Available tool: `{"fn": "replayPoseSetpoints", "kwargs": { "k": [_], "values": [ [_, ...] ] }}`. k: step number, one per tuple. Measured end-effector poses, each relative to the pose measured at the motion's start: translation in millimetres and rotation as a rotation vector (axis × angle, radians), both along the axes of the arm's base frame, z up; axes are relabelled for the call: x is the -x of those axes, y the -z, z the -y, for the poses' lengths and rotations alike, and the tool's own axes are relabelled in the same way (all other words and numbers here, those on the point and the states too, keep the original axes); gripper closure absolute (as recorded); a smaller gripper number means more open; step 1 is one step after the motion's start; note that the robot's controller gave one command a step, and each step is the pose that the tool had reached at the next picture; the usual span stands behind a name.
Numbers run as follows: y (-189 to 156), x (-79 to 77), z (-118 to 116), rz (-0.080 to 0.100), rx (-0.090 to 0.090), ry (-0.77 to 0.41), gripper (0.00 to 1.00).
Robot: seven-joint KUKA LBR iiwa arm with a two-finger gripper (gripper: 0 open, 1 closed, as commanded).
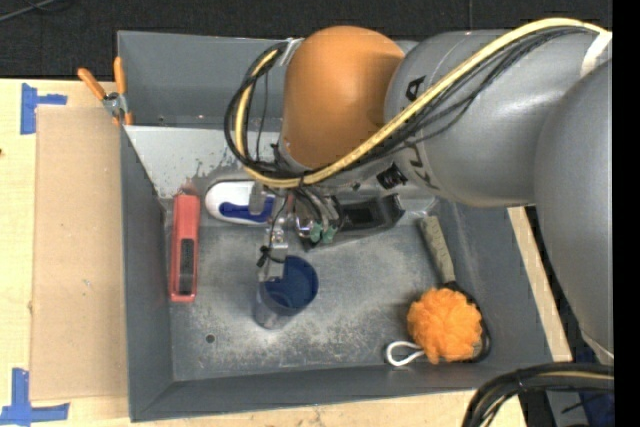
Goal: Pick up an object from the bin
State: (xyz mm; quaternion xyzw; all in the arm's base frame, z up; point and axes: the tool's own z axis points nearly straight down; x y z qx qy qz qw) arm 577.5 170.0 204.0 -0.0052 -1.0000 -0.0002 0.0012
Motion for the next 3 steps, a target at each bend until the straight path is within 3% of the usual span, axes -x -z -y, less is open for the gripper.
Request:
{"fn": "replayPoseSetpoints", "kwargs": {
  "k": [1,2,3],
  "values": [
    [0,0.0,0,0.000,0.000,0.000,0.00],
    [17,5.6,6,0.003,-0.001,-0.100,0.00],
    [33,1.3,19,0.000,0.000,-0.272,0.00]
  ]
}}
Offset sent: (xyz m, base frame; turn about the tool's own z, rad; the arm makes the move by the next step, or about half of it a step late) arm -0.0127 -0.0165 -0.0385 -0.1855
